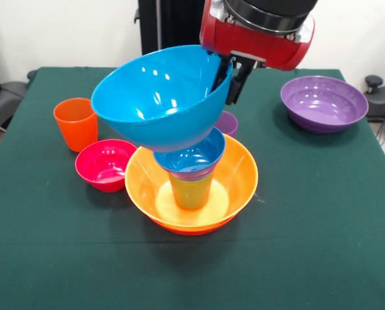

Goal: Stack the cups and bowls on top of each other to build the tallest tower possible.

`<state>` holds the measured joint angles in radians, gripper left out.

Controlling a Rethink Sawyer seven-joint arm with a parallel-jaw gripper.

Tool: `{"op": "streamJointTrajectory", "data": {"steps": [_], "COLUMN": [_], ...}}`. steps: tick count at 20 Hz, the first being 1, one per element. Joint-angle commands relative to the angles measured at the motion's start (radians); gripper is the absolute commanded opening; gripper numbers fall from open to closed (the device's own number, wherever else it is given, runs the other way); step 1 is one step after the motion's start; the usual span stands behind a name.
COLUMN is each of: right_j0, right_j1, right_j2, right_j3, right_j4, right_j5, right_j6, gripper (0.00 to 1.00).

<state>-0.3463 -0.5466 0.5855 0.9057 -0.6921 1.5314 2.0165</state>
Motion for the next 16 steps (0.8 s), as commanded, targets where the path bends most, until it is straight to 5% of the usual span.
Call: {"op": "streamJointTrajectory", "data": {"steps": [1, 16], "right_j0": [0.047, 0.078], "right_j1": [0.087, 0.160], "right_j2": [-0.075, -0.121], "right_j3": [-0.083, -0.187], "right_j4": [-0.010, -0.003], "right_j5": [0.023, 0.098], "right_j6": [0.156, 0.059], "gripper": [0.00, 0.00]}}
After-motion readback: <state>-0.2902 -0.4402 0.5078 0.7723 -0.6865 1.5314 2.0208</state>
